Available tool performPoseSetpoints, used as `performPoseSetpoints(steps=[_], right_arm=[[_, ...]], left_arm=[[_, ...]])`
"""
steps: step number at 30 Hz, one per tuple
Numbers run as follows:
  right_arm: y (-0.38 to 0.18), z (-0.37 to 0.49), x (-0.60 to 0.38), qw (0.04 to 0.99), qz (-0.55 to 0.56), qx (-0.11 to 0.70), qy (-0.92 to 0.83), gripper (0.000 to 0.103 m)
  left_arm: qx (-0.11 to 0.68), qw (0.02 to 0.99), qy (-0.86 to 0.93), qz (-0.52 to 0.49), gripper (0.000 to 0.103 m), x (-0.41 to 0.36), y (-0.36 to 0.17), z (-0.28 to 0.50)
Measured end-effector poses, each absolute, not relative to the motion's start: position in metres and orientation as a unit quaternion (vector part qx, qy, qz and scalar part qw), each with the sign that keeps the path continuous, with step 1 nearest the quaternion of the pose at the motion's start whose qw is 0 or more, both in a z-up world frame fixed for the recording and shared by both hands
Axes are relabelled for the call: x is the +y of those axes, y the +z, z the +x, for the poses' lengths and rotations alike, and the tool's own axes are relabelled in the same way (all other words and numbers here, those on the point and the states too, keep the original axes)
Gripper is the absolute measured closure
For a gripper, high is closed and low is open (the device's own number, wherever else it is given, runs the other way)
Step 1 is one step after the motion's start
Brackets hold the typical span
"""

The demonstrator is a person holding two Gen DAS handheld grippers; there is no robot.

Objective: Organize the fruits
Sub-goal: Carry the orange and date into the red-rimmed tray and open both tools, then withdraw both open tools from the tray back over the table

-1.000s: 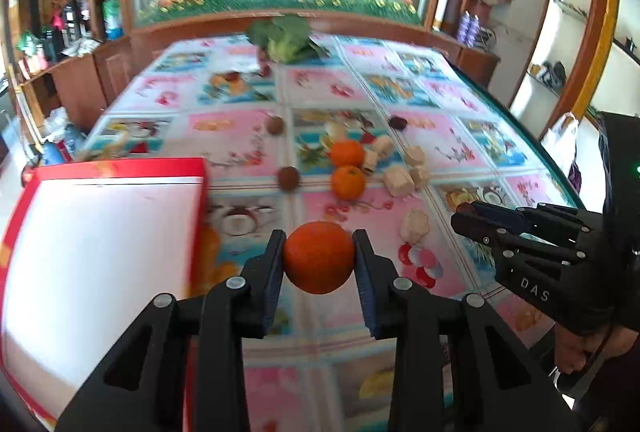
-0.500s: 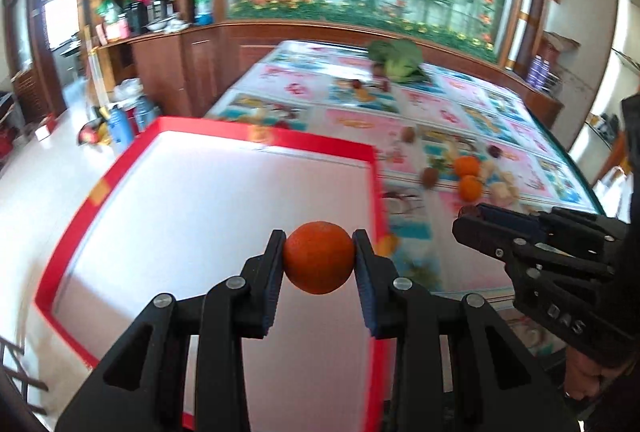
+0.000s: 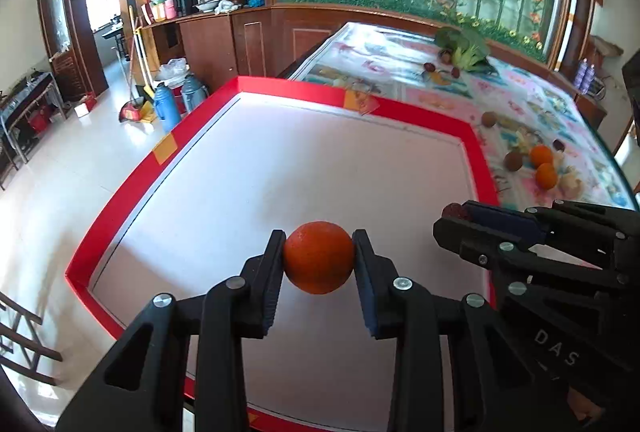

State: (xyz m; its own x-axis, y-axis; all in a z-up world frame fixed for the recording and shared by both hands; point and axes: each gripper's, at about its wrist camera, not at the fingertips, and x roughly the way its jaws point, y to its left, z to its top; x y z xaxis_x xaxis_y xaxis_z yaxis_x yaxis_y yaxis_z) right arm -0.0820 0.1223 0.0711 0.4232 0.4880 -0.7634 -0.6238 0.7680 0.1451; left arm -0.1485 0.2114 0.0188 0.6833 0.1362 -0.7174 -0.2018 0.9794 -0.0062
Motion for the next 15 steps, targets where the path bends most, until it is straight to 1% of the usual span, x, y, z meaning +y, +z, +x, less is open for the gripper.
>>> performPoseSetpoints(steps=[5,6,8,9,10,11,12,13,15], right_arm=[[0.073,-0.081,0.119,0.838,-0.079,0.427,0.331,0.084],[0.073,-0.081,0.119,0.836,-0.077,0.429,0.334,0.084],[0.076,-0.080,0.113,0.838,-0.065,0.426,0.335,0.084],[0.078,-0.081,0.109,0.839,-0.060,0.425,0.334,0.084],[0.079,-0.081,0.107,0.840,-0.057,0.424,0.333,0.082],[0.081,-0.081,0.103,0.842,-0.051,0.421,0.333,0.082],[0.083,-0.082,0.099,0.844,-0.045,0.417,0.333,0.082],[0.085,-0.082,0.095,0.847,-0.042,0.413,0.333,0.082],[0.089,-0.083,0.088,0.852,-0.036,0.406,0.330,0.081]], left_arm=[[0.394,0.912,0.107,-0.032,0.066,0.211,0.014,-0.147],[0.392,0.913,0.110,-0.028,0.065,0.210,0.015,-0.147],[0.387,0.914,0.121,-0.018,0.054,0.208,0.017,-0.148],[0.382,0.915,0.128,-0.013,0.045,0.207,0.018,-0.149],[0.376,0.917,0.137,-0.009,0.039,0.206,0.021,-0.151],[0.371,0.918,0.142,-0.005,0.036,0.205,0.023,-0.152],[0.368,0.918,0.146,-0.002,0.029,0.205,0.024,-0.153],[0.366,0.918,0.152,0.000,0.024,0.205,0.026,-0.154],[0.359,0.920,0.157,0.003,0.019,0.203,0.030,-0.155]])
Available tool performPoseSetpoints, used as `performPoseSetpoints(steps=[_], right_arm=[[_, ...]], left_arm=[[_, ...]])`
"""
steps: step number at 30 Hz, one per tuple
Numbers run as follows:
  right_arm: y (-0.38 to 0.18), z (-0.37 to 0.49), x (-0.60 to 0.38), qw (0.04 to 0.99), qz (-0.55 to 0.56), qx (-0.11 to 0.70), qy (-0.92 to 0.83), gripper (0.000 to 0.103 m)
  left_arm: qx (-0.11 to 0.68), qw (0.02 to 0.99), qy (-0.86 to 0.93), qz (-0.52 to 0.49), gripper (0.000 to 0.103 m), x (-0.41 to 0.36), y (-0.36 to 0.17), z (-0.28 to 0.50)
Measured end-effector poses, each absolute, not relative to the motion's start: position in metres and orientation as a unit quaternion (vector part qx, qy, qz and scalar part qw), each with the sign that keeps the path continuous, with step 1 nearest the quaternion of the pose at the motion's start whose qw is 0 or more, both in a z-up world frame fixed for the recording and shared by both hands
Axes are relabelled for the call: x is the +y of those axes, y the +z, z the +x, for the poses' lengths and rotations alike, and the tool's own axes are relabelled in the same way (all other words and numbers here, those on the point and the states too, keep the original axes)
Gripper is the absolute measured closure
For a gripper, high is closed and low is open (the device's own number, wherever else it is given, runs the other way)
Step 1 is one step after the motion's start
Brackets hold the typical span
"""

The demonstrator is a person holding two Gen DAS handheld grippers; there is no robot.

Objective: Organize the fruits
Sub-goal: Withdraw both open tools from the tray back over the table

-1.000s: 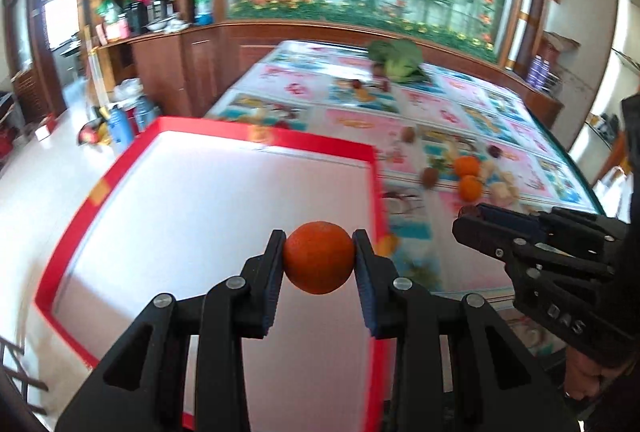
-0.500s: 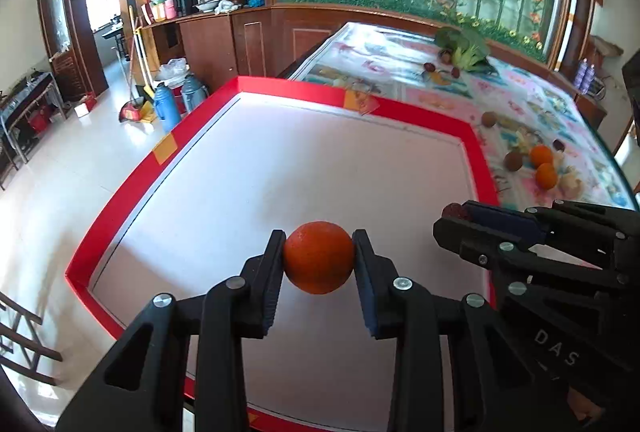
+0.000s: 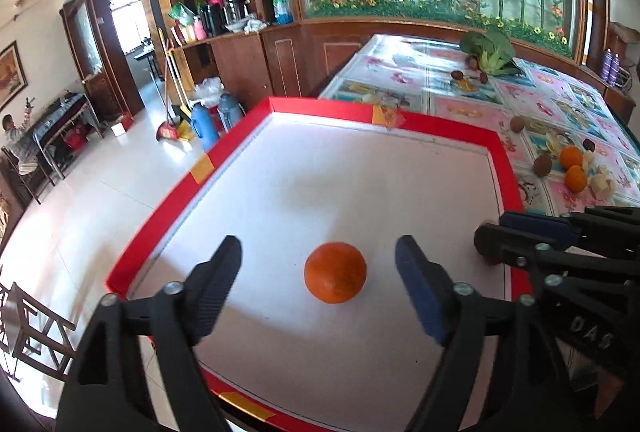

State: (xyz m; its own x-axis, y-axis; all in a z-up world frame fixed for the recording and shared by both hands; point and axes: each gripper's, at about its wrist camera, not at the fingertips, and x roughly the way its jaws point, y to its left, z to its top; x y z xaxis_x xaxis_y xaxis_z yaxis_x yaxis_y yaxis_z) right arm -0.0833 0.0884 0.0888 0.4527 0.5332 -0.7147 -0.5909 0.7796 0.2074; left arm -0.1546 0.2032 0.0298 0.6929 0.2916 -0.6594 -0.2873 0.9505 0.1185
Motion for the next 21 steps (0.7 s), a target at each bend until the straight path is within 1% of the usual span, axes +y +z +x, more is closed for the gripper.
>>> performPoseSetpoints(steps=[2,3,4,10,21], right_arm=[[0.093,-0.086,0.080,0.859,-0.029,0.396,0.322,0.073],[0.096,-0.087,0.075,0.863,-0.025,0.392,0.318,0.068],[0.097,-0.086,0.071,0.865,-0.023,0.390,0.316,0.067],[0.104,-0.086,0.049,0.876,-0.004,0.377,0.302,0.067],[0.111,-0.081,0.006,0.887,0.033,0.369,0.276,0.067]], left_arm=[[0.356,0.920,0.165,0.009,0.013,0.200,0.033,-0.154],[0.354,0.920,0.167,0.012,0.012,0.198,0.035,-0.154],[0.351,0.921,0.167,0.016,0.011,0.195,0.037,-0.154],[0.342,0.924,0.167,0.037,0.007,0.179,0.047,-0.155],[0.317,0.933,0.154,0.066,0.005,0.147,0.072,-0.155]])
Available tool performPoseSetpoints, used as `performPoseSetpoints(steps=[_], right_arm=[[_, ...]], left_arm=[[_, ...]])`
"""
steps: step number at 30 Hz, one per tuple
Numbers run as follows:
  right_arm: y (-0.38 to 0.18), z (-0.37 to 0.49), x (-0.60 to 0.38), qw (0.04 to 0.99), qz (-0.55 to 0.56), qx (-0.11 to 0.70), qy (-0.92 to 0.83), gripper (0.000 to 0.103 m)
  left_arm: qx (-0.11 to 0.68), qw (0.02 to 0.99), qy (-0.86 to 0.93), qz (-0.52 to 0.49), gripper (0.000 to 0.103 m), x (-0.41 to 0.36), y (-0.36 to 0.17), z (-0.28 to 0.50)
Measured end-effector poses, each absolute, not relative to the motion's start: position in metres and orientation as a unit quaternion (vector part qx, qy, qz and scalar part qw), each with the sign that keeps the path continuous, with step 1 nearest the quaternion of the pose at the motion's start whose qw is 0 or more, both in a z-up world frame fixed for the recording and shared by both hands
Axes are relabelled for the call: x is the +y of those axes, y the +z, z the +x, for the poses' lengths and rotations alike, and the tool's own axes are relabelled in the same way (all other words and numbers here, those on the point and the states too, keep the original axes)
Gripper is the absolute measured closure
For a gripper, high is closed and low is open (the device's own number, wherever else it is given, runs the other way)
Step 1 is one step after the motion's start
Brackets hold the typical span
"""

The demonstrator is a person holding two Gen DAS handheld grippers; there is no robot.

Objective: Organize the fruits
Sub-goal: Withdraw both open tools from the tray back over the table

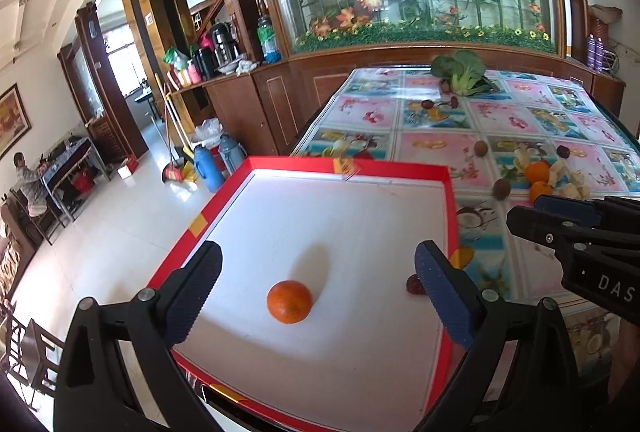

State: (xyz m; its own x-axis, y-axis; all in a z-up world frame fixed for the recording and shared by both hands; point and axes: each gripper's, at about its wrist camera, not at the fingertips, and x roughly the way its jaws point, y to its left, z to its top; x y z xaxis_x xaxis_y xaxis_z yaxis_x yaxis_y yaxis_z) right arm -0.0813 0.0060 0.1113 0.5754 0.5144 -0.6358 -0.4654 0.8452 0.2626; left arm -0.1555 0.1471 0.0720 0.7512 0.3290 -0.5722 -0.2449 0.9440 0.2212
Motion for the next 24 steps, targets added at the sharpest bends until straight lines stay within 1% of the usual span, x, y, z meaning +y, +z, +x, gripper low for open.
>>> performPoseSetpoints(steps=[4,24], right_arm=[[0.113,-0.079,-0.010,0.890,0.047,0.366,0.266,0.067],[0.101,-0.066,-0.077,0.895,0.101,0.370,0.229,0.067]], left_arm=[[0.313,0.935,0.147,0.080,0.004,0.133,0.076,-0.154],[0.327,0.928,0.119,0.129,0.003,0.077,0.069,-0.131]])
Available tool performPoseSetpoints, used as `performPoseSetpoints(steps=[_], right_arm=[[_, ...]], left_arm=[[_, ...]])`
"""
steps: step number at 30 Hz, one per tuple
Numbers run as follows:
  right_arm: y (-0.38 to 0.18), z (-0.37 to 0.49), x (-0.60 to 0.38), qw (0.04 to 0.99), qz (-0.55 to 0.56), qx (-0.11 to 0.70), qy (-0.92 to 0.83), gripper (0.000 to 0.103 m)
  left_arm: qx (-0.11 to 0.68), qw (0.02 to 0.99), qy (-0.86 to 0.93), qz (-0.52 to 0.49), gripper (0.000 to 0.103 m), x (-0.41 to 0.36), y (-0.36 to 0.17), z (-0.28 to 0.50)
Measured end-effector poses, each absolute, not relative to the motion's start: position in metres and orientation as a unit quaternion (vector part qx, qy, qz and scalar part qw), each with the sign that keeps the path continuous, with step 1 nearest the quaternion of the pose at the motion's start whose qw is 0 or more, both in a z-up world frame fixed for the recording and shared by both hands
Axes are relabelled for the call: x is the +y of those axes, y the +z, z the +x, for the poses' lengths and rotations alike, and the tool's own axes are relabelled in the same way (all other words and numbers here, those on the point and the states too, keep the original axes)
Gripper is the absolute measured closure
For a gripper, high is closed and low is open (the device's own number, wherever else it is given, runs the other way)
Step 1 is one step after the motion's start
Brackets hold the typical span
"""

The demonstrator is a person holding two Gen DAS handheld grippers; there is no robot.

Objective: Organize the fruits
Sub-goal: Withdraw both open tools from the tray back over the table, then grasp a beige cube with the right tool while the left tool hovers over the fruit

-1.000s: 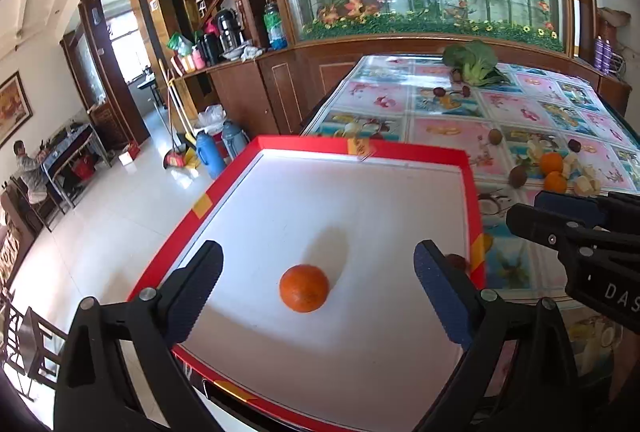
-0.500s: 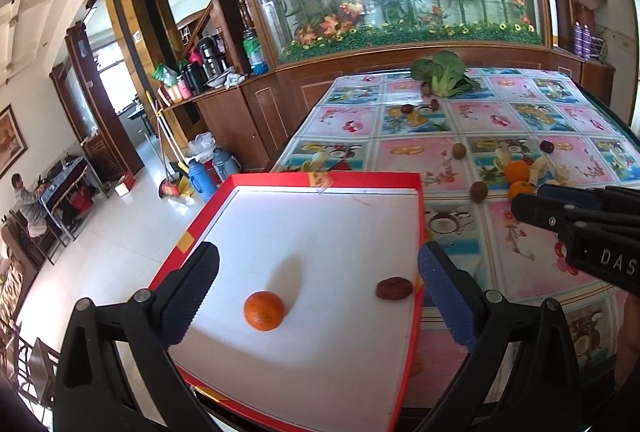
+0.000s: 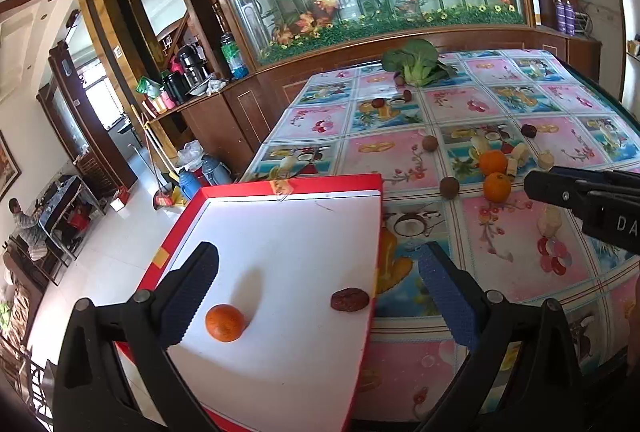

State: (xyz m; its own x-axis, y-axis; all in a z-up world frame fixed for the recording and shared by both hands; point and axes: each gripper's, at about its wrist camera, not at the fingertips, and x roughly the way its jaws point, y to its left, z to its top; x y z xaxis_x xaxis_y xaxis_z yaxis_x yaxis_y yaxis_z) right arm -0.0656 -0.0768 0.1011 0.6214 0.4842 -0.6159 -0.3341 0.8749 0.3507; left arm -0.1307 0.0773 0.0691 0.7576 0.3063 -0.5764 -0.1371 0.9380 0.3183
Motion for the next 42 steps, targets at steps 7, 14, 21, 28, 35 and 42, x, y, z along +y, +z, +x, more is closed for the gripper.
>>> performPoseSetpoints(steps=[7,14,21,28,35,42], right_arm=[[0.092,-0.063,-0.095,0.893,0.105,0.381,0.216,0.067],[0.079,-0.074,-0.104,0.891,0.051,0.398,0.211,0.067],[0.070,-0.070,-0.097,0.895,0.007,0.402,0.194,0.067],[0.072,-0.047,-0.124,0.888,0.031,0.422,0.178,0.067],[0.064,-0.054,-0.108,0.866,0.025,0.444,0.230,0.067],[0.057,-0.045,-0.082,0.864,-0.025,0.452,0.220,0.065]], left_arm=[[0.334,0.925,0.110,0.143,0.003,0.063,0.064,-0.119],[0.353,0.918,0.101,0.152,0.003,0.058,0.052,-0.107],[0.379,0.909,0.089,0.151,0.003,0.059,0.034,-0.096],[0.391,0.907,0.062,0.143,0.003,0.055,0.034,-0.082],[0.394,0.906,0.043,0.150,0.003,0.040,0.031,-0.066],[0.392,0.904,0.048,0.162,0.003,0.034,0.030,-0.051]])
